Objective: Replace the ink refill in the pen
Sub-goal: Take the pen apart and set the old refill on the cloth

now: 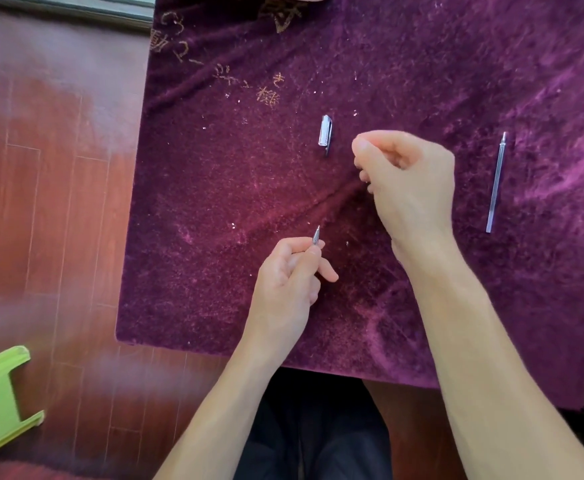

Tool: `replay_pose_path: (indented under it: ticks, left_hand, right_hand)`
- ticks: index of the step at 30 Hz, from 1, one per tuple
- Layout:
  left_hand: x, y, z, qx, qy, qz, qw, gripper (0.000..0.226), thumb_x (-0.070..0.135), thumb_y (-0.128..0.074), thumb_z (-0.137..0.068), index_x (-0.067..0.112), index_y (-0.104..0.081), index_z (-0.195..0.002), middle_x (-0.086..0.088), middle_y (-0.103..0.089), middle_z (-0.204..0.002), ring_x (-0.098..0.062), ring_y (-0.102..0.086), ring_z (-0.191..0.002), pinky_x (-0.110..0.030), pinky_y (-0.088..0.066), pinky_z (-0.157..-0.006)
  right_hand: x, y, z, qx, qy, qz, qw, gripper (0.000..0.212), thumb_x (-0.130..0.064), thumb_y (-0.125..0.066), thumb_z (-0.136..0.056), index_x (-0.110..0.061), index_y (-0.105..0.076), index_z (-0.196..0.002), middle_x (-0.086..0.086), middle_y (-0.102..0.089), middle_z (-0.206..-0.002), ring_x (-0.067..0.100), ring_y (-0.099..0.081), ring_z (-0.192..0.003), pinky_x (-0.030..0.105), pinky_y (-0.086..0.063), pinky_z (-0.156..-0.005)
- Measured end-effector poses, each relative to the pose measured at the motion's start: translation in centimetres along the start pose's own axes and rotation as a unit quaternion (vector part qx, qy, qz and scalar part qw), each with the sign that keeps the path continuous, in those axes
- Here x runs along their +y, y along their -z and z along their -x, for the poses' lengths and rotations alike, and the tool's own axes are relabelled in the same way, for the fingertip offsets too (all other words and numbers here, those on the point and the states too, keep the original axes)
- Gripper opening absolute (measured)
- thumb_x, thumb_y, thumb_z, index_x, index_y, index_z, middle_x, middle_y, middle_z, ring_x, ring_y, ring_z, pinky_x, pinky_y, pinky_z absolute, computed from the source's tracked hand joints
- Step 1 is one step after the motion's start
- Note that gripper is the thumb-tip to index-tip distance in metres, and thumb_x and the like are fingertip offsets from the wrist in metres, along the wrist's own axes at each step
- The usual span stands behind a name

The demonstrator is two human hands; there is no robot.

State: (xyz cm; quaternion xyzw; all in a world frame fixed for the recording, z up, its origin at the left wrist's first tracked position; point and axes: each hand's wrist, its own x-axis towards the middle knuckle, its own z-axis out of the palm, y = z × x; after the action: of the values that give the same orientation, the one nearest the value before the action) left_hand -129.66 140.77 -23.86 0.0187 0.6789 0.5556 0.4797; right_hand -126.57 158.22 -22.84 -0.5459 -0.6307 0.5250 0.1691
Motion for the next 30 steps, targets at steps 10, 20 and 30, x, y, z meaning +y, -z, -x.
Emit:
replay_pose_path:
  ticks: [10,20,30]
  left_hand:
    - [0.0,-2.2,1.2,-0.051,-0.004,-0.024,0.998,0.016,0.030,-0.056,-0.101,0.021,-0.070,-0.105,-0.004,-0.075,-0.077,-0.006,-0.050,-0.044,-0.013,-0.041,-0.046]
    - [-0.2,-2.9,1.8,-0.086,-0.024,-0.025,0.996,0.011,0.017,-0.059,-0.102,0.008,-0.063,-0.107,-0.004,-0.074,-0.078,-0.005,-0.046,-0.044,-0.014,-0.039,-0.044]
    - [-0.4,-1.9,2.4,-0.117,-0.018,0.000,0.993,0.016,0.019,-0.052,-0.106,0.009,-0.065,-0.103,-0.004,-0.072,-0.082,-0.004,-0.040,-0.043,-0.017,-0.034,-0.044]
  right_hand:
    - [5.4,4.7,8.4,-0.136,-0.096,-0.117,0.979,0.010,-0.024,-0.078,-0.098,-0.020,-0.086,-0.094,-0.011,-0.077,-0.074,-0.005,-0.064,-0.059,0.008,-0.050,-0.062]
    - [5.8,6.0,8.2,-0.154,-0.096,-0.163,0.970,0.013,-0.018,-0.077,-0.099,-0.010,-0.084,-0.092,0.000,-0.069,-0.065,-0.003,-0.059,-0.053,0.007,-0.049,-0.061]
    - [6.0,5.8,8.5,-0.220,-0.113,-0.210,0.946,0.015,-0.022,-0.072,-0.101,-0.012,-0.083,-0.099,0.004,-0.065,-0.061,0.007,-0.055,-0.058,0.018,-0.045,-0.057]
